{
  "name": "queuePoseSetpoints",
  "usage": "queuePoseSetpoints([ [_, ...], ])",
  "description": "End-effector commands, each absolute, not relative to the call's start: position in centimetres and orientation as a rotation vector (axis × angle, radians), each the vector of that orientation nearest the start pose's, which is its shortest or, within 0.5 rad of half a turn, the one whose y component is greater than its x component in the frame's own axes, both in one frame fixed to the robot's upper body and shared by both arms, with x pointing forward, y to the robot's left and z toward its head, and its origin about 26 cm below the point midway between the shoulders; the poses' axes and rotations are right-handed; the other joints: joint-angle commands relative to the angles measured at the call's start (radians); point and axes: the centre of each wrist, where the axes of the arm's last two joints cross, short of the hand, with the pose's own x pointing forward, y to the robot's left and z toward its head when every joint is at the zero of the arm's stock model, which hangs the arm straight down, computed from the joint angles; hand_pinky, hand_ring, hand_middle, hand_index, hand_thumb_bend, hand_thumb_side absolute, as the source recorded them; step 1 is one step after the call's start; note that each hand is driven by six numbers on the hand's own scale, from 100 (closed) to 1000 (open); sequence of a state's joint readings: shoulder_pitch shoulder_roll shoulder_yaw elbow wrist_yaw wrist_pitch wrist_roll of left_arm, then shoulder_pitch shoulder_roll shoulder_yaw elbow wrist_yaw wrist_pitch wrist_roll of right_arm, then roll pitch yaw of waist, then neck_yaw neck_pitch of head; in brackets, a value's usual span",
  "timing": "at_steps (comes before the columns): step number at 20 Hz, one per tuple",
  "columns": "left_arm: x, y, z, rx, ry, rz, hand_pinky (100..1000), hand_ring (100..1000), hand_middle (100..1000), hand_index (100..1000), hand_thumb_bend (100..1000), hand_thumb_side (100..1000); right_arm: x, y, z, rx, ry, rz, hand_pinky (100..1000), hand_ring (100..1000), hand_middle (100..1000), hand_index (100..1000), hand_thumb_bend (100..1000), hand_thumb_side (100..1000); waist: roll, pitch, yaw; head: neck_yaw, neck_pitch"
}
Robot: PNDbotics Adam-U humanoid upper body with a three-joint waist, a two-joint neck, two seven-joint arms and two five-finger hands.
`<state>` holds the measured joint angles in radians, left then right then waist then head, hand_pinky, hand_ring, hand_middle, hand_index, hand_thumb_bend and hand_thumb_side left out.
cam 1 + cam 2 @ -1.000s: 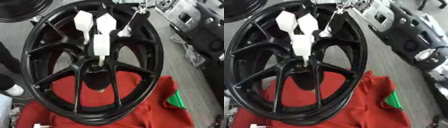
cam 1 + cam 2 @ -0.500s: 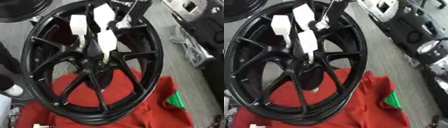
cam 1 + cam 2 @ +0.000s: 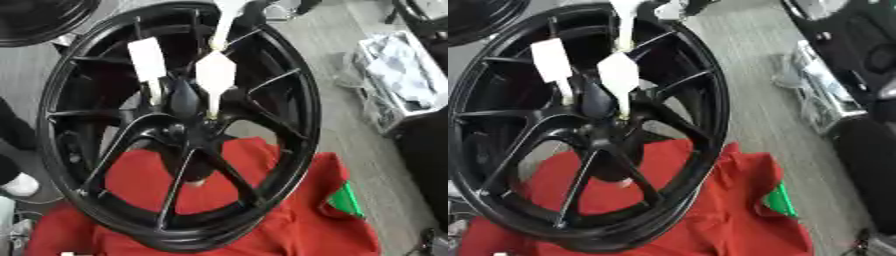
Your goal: Pull the pin out of the wheel hub.
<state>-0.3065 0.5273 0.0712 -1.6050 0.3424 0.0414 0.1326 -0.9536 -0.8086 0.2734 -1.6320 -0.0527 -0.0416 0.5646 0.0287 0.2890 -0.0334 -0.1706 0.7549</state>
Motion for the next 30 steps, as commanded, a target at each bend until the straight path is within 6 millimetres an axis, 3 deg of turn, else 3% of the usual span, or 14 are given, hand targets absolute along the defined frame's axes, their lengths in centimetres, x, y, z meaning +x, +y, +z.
queuePoseSetpoints([
  [1,34.0,36.3,16.0,0.25,-1.92,-0.044,839,782,738,800,100,846,33.8,-29.1,39.0,-0.358,-2.097,1.361,752,560,268,407,100,100,0.001,-0.027,-0.004,0.008,-0.004],
  [7,33.9,36.4,16.2,0.257,-1.932,-0.029,840,782,739,800,100,843,30.7,-35.0,37.4,-0.506,-2.139,1.046,756,566,278,416,100,100,0.007,-0.018,-0.017,0.023,-0.018],
  [13,33.8,36.5,16.4,0.264,-1.944,-0.011,841,782,739,800,100,843,28.9,-38.8,32.4,-0.73,-2.087,0.875,773,602,331,469,100,100,0.014,-0.007,-0.025,0.038,-0.028],
  [17,33.9,36.4,16.6,0.264,-1.954,-0.004,842,782,739,800,100,839,27.8,-40.4,28.5,-0.816,-2.016,0.831,795,676,491,631,100,100,0.018,-0.003,-0.031,0.047,-0.03],
  [19,33.9,36.3,16.6,0.262,-1.957,-0.005,843,782,739,800,100,838,27.3,-41.0,26.7,-0.836,-1.97,0.84,827,757,665,789,100,100,0.02,-0.003,-0.033,0.053,-0.03],
  [22,33.9,36.3,16.7,0.264,-1.96,-0.004,843,782,739,801,100,836,26.8,-42.2,24.9,-0.868,-1.918,0.835,860,815,794,864,144,100,0.021,-0.004,-0.036,0.06,-0.031],
  [25,33.9,36.4,16.6,0.267,-1.959,-0.002,844,782,739,801,100,837,26.3,-43.1,23.6,-0.878,-1.897,0.803,867,824,812,880,144,100,0.022,-0.005,-0.038,0.067,-0.031],
  [28,33.9,36.4,16.6,0.266,-1.96,-0.001,844,782,739,801,100,835,26.1,-43.7,22.9,-0.865,-1.906,0.76,867,822,812,883,100,219,0.022,-0.008,-0.04,0.07,-0.029],
  [30,33.9,36.3,16.7,0.265,-1.961,-0.003,844,782,739,801,100,835,26.0,-44.0,22.8,-0.857,-1.92,0.733,868,822,815,887,100,243,0.022,-0.009,-0.04,0.071,-0.03],
])
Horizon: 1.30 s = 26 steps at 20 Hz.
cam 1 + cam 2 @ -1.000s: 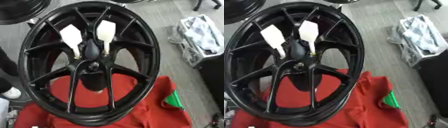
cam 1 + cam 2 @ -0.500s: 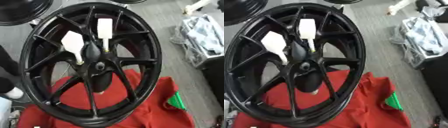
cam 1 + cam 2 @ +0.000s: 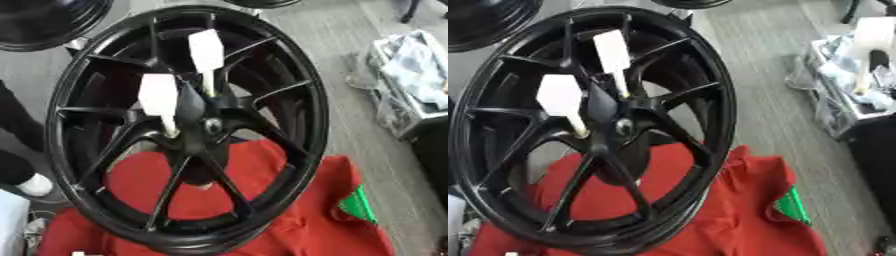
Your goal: Pull the pin out of the wheel hub.
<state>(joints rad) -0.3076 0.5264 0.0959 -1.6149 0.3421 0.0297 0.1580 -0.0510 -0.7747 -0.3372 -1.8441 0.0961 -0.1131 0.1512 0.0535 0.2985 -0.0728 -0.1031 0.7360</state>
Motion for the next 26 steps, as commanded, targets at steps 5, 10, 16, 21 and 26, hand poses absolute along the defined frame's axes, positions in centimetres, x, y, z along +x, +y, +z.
queuePoseSetpoints([
  [5,33.8,36.4,16.6,0.265,-1.957,-0.004,844,781,739,800,100,837,26.1,-44.3,22.7,-0.849,-1.924,0.702,866,819,812,885,100,199,-0.005,-0.019,-0.001,0.004,-0.009],
  [10,33.8,36.3,16.6,0.262,-1.957,-0.007,844,781,740,800,100,836,26.3,-44.2,22.6,-0.827,-1.92,0.682,862,807,794,863,100,127,-0.005,-0.02,-0.001,0.006,-0.008],
  [16,34.1,35.6,16.9,0.235,-1.972,-0.014,844,780,740,800,100,825,27.5,-42.6,23.8,-0.624,-2.069,0.427,843,767,704,787,100,568,-0.002,-0.024,0.005,0.001,-0.006],
  [21,34.6,34.4,17.5,0.194,-2.001,-0.017,844,780,740,800,100,810,29.0,-40.5,25.2,-0.405,-2.15,0.306,838,752,672,766,100,674,0.003,-0.031,0.017,-0.005,-0.01],
  [26,35.0,33.1,17.9,0.146,-2.025,-0.016,844,780,740,800,100,804,30.7,-38.9,25.9,-0.251,-2.203,0.239,834,731,644,749,100,639,0.009,-0.034,0.025,-0.012,-0.015],
])
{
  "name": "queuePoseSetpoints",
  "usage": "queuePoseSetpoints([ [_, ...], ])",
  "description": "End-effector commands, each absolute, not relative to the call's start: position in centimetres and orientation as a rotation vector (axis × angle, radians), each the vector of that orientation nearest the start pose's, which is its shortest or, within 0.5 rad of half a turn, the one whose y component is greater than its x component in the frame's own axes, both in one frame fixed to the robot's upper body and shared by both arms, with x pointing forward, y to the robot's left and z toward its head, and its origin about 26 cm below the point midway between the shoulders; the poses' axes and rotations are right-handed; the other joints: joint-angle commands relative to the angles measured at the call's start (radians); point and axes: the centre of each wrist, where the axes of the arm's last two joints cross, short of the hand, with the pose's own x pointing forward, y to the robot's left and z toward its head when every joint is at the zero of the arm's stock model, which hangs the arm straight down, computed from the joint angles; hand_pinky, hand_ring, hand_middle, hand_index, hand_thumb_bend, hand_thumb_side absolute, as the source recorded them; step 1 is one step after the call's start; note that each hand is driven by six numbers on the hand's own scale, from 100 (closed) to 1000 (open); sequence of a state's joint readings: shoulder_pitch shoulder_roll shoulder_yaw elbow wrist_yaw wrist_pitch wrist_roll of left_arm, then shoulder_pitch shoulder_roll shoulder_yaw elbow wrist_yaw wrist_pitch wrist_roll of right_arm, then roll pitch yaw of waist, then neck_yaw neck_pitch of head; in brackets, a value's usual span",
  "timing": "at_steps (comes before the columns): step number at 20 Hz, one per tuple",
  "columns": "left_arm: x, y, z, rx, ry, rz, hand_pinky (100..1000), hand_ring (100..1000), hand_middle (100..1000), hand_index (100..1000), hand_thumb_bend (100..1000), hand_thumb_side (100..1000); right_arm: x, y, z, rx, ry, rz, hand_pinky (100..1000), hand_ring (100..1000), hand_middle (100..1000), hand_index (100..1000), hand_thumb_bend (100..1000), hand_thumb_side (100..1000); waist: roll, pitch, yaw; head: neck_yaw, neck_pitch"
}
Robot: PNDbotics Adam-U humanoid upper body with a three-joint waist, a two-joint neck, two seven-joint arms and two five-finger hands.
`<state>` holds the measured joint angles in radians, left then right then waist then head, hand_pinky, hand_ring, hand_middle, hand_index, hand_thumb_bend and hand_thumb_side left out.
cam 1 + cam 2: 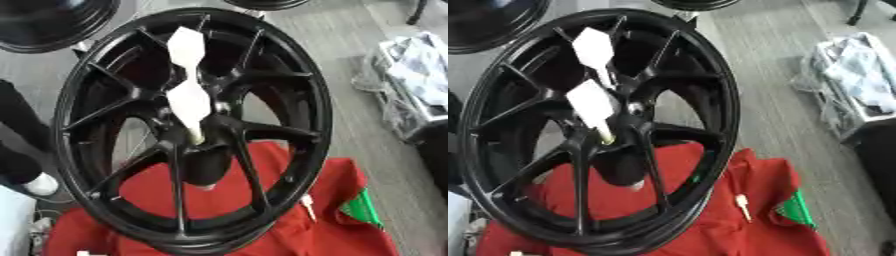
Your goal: Pull the pin out of the wheel hub.
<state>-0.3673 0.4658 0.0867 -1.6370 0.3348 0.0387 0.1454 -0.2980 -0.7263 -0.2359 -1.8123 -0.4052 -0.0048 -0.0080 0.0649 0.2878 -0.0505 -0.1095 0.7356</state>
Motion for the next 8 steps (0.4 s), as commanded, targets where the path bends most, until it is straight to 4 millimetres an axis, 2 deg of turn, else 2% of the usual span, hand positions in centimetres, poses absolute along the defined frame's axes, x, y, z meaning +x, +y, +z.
queuePoseSetpoints([
  [1,35.1,32.8,18.0,0.139,-2.029,-0.017,844,780,740,800,100,802,31.0,-38.7,25.9,-0.228,-2.206,0.233,836,731,643,749,100,642,-0.001,-0.023,0.004,-0.007,-0.016],
  [8,35.5,31.3,18.6,0.082,-2.057,-0.012,844,779,738,799,106,800,32.4,-38.1,24.3,-0.164,-2.176,0.211,845,718,624,735,100,657,0.008,-0.014,0.021,-0.018,-0.022],
])
